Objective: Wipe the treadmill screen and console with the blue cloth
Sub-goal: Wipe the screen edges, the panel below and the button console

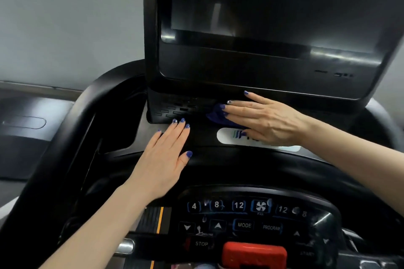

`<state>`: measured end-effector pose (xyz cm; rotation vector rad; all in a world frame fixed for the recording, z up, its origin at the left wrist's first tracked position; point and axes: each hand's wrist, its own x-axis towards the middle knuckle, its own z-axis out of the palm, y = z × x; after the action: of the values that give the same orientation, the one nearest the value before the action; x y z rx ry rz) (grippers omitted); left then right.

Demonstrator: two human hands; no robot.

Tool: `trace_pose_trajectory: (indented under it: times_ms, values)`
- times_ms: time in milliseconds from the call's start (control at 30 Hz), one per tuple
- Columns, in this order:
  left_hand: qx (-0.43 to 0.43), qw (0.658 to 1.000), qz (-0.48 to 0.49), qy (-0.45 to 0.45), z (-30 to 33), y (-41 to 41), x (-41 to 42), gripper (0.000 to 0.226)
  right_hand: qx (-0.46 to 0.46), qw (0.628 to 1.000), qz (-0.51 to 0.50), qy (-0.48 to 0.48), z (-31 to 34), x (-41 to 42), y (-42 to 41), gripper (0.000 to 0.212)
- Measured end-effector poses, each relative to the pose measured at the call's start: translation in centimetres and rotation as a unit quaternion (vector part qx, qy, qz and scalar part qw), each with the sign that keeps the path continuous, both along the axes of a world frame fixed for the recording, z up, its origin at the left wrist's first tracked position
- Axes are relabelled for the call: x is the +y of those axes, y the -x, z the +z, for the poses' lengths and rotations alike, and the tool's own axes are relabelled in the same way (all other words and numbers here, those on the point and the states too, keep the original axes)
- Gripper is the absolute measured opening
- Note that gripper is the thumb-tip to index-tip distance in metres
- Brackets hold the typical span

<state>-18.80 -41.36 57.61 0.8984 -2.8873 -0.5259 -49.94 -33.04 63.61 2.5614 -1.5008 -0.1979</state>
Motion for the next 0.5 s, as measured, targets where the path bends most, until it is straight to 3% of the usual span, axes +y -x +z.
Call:
trace_pose_trajectory:
  times_ms: [100,233,500]
  values:
    - [0.026,0.999,-0.040,-0.012,0.8,1.2,-0.1,0.066,-0.046,0.998,-0.026,-0.018,-0.2,1.7,0.8,0.048]
    - [0.021,0.997,-0.073,-0.033,1.2,4.0,0.4,0.069,-0.042,0.996,-0.052,-0.052,-0.1,2.2,1.2,0.052]
    - [-0.001,0.997,-0.075,0.004,0.4,4.3,0.5,0.063,-0.015,0.999,0.029,0.042,-0.6,3.4,4.8,0.044]
